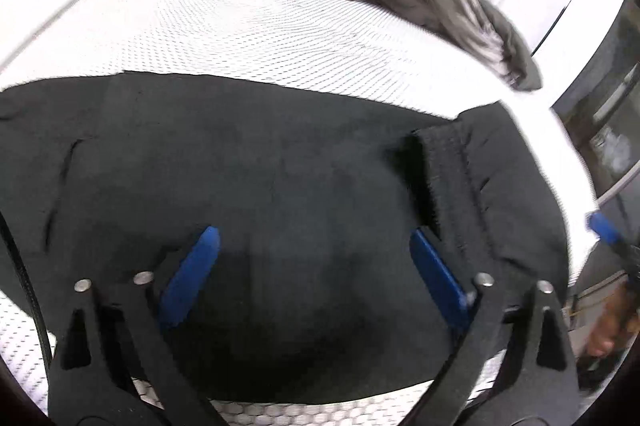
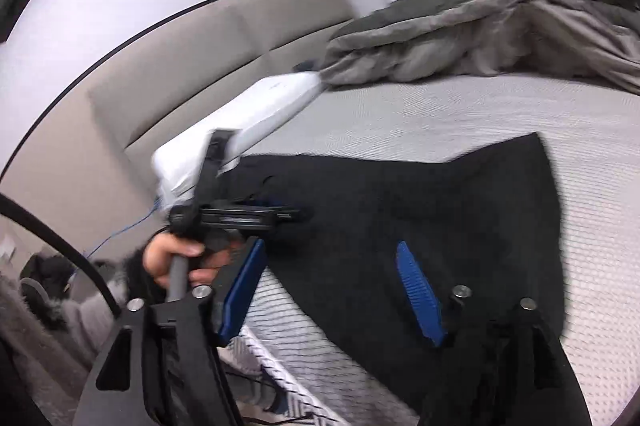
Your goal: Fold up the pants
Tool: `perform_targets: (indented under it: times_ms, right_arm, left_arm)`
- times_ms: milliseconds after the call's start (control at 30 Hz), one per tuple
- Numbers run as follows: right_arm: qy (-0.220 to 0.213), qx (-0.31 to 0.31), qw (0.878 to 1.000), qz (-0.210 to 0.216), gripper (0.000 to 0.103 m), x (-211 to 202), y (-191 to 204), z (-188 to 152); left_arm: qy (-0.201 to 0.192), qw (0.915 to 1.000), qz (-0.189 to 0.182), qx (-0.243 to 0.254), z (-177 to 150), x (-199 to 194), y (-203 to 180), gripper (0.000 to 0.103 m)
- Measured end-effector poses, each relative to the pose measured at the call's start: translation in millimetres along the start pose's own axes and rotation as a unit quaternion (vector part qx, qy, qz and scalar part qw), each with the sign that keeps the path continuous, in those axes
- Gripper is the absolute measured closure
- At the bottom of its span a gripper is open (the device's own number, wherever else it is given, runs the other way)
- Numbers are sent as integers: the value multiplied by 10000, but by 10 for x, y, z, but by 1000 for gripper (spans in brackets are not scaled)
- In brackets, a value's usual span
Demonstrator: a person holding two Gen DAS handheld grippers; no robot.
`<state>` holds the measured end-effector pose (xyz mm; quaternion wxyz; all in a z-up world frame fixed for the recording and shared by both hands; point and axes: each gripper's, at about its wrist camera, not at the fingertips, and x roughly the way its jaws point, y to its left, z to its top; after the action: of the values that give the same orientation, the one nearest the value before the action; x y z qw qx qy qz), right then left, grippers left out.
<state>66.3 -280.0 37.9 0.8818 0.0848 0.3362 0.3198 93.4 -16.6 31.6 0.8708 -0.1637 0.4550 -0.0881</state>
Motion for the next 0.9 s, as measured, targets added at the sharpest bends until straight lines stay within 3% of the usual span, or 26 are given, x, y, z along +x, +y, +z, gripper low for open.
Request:
perform_targets:
  times_ms: [33,100,233,367,467,633,700,767,800,900]
  right_arm:
    - [-22,165,9997,-170,27,-13,-114,-21]
    - [-55,542,9962,-683,27,-62,-364,-96]
    - [436,903,9861,-1325,27,18,-757,-269]
    - [875,1322,9651,-2084,32,250,-1142,-435]
    - [851,1310,9663,-2047,33,249,-1208,-458]
    - [848,1315,9675,-1988,33,145,-1246,-504]
    - [799,1362,9689,-1907,33,116,-1274,-524]
    - [784,1403,9691,-1873,33,64,-1287,-560]
    - [774,1418,9691,-1864,33,34,-1274,-545]
    - [727,1458,9716,-1719,33,67,-1220,-471]
  left_arm:
    - [31,9993,-347,-156,14,8,18,35]
    - [159,9950,-921,-348,16,51,-7,56]
    - [775,9841,-1555,-370,-86,267,-194,60]
    - [1047,9793,-1665,-469,-137,443,-270,60]
    - [1129,9751,-1831,-540,-139,496,-297,56]
    - [1452,9532,-2478,-950,-129,862,-422,56]
    - [1438,9503,-2556,-1049,-103,970,-524,60]
    - [1261,9488,-2682,-1098,-83,993,-622,73]
    - [1144,9511,-2696,-984,-62,977,-699,85]
    - [768,9660,-2374,-672,10,784,-833,87]
